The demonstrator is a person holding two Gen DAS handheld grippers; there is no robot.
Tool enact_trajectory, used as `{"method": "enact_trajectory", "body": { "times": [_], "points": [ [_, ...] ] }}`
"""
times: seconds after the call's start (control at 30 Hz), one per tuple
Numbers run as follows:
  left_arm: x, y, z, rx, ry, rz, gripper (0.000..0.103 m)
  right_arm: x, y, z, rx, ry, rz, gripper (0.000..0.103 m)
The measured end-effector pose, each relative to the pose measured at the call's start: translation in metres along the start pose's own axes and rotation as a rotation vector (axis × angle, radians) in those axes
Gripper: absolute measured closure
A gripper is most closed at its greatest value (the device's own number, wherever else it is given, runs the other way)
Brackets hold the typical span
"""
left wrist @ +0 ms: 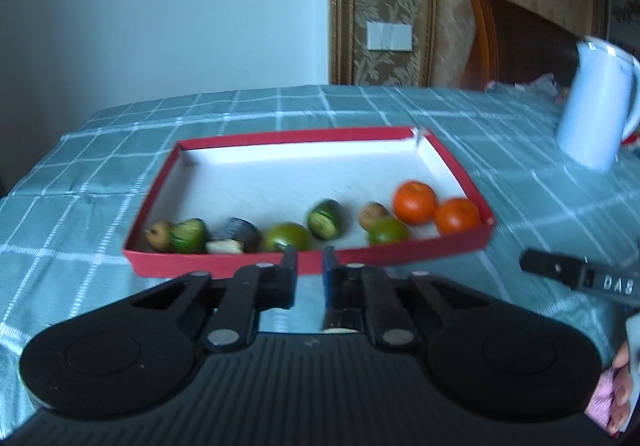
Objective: Organize fruits
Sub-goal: 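Grasp the dark chunk with the left gripper and lift it, then carry the chunk into the red tray, set it upright, open the left gripper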
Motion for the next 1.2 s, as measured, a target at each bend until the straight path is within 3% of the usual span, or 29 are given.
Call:
{"method": "enact_trajectory", "body": {
  "times": [0.13, 0.23, 0.3, 0.33, 0.37, 0.43, 0.6, 0.83, 1.0, 1.2],
  "points": [
    [-0.003, 0.021, 0.007, -0.015, -0.029, 0.017, 0.099, 0.000, 0.000, 0.000, 0.001, 0.000, 0.000, 0.032],
    [-0.004, 0.025, 0.005, -0.024, -0.022, -0.016, 0.092, 0.000, 0.000, 0.000, 0.001, 0.000, 0.002, 0.032],
    [-0.008, 0.018, -0.001, 0.011, -0.034, -0.034, 0.067, 0.001, 0.000, 0.000, 0.002, 0.000, 0.003, 0.031],
    [-0.010, 0.014, -0.004, 0.028, -0.052, -0.035, 0.043, 0.000, 0.000, 0.000, 0.002, 0.000, 0.002, 0.031],
    [-0.012, 0.009, -0.007, 0.048, -0.076, -0.030, 0.031, 0.000, 0.000, 0.000, 0.002, 0.000, 0.002, 0.031],
    [-0.014, -0.004, -0.013, 0.098, -0.100, -0.025, 0.028, 0.000, 0.000, 0.000, 0.002, 0.000, 0.003, 0.031],
    [0.002, -0.025, -0.024, 0.145, -0.037, -0.040, 0.031, 0.000, 0.000, 0.000, 0.005, -0.001, 0.004, 0.031],
    [0.021, -0.027, -0.037, 0.113, 0.056, -0.104, 0.072, 0.000, 0.000, 0.000, 0.009, -0.002, 0.009, 0.031],
    [0.019, -0.027, -0.035, 0.125, 0.044, -0.101, 0.073, 0.000, 0.000, 0.001, 0.013, -0.003, 0.015, 0.030],
    [0.002, -0.003, 0.004, 0.086, -0.074, -0.058, 0.072, 0.000, -0.001, 0.001, 0.014, -0.003, 0.016, 0.029]
  ]
}}
Point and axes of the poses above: each gripper's, at about its wrist camera, not at the fingertips, and x roughly the way its jaws point, y to its left, z to its top, the point moved 7 cm from there along x, roughly the way its jaws point, and after that the axes turned 8 degrees about z, right-handed, at the moved point
